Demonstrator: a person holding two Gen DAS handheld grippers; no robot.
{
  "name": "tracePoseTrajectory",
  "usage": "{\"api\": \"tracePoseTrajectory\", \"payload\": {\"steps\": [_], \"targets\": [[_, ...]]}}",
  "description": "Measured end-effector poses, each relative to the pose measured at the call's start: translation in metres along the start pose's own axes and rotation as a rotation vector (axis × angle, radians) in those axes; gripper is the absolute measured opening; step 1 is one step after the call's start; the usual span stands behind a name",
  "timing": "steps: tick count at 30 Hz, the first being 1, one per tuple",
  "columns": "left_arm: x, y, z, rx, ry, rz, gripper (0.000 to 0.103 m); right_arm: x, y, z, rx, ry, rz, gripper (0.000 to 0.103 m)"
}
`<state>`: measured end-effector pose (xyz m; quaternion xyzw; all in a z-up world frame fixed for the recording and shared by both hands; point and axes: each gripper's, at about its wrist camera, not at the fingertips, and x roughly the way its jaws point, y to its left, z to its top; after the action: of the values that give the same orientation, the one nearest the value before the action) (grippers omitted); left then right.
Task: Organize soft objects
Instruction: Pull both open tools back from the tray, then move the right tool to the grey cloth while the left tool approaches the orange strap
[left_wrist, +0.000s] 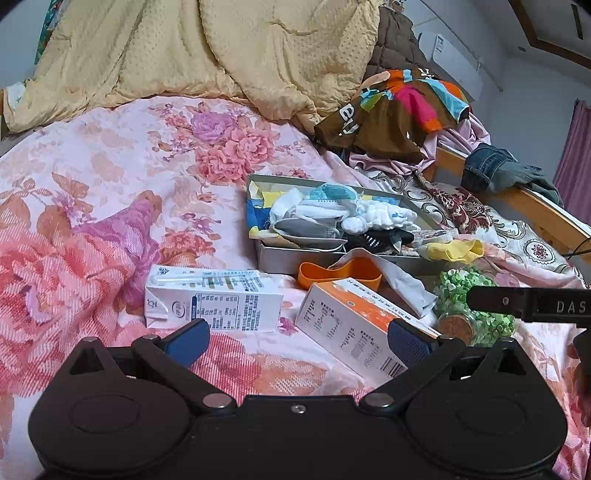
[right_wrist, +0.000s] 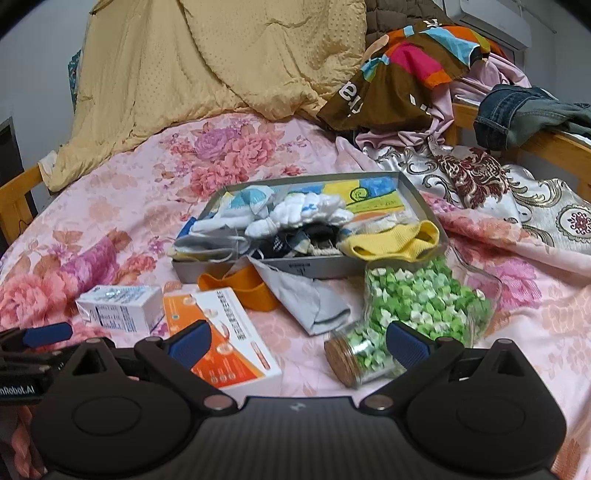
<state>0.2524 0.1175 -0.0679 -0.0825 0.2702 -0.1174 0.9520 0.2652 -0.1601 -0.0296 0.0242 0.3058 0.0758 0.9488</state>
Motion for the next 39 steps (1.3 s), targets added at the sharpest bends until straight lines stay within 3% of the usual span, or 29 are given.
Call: {"api": "tracePoseTrajectory", "payload": {"steps": [15,22,27,31,39], "targets": [[0.029,-0.003,0.029,0.064,-0.031,-0.012,0.102,0.038,-0.004,0.031,-0.028,0.022,0.012,0.103],[0.053,-0.003,0.043,0.084,-0.019,-0.086,0.102,0.055,-0.005,0.040,-0.128,0.058,0.041,0.103],[0.072,-0.003,0.054,0.137,-0.013,-0.169,0.102,0.065,-0.006,0.044,-0.285,0.088,0.079,0.103],[0.093,-0.004,0.060,0.156,0.045,-0.220,0.102,0.074,-0.004,0.048,-0.377,0.110,0.116,0.102],[0.127,0.018,0.068,0.046,0.164,-0.270,0.100,0.093,0.001,0.055,-0.440,0.153,0.180,0.088]]}}
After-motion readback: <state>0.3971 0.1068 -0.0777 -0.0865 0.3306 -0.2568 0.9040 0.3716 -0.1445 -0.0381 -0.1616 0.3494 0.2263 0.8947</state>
